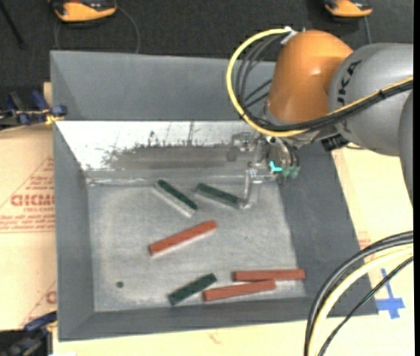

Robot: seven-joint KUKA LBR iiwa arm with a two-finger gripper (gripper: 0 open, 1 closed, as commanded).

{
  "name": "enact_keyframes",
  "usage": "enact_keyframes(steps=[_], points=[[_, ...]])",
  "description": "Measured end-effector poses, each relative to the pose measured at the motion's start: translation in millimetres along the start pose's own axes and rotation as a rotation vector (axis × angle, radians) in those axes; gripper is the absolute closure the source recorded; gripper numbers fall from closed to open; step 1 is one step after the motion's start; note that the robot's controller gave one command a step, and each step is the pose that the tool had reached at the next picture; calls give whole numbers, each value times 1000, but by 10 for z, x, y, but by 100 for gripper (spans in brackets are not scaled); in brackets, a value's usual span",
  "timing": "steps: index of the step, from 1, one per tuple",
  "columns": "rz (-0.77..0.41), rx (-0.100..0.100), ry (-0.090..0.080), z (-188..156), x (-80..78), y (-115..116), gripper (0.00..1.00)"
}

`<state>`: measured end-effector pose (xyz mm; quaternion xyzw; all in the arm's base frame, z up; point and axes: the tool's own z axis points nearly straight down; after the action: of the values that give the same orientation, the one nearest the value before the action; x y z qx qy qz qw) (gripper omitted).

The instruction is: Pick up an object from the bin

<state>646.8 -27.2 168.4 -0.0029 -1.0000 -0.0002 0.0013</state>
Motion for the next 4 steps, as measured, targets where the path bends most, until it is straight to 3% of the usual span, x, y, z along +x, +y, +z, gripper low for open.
enact_keyframes(steps=[1, 2, 3, 4], points=[[-90, 1, 0, 1026, 281, -75, 0], [-91, 2, -8, 972, 252, -74, 100], [-98, 2, -10, 757, 211, -65, 100], [-128, 2, -5, 749, 325, -21, 100]])
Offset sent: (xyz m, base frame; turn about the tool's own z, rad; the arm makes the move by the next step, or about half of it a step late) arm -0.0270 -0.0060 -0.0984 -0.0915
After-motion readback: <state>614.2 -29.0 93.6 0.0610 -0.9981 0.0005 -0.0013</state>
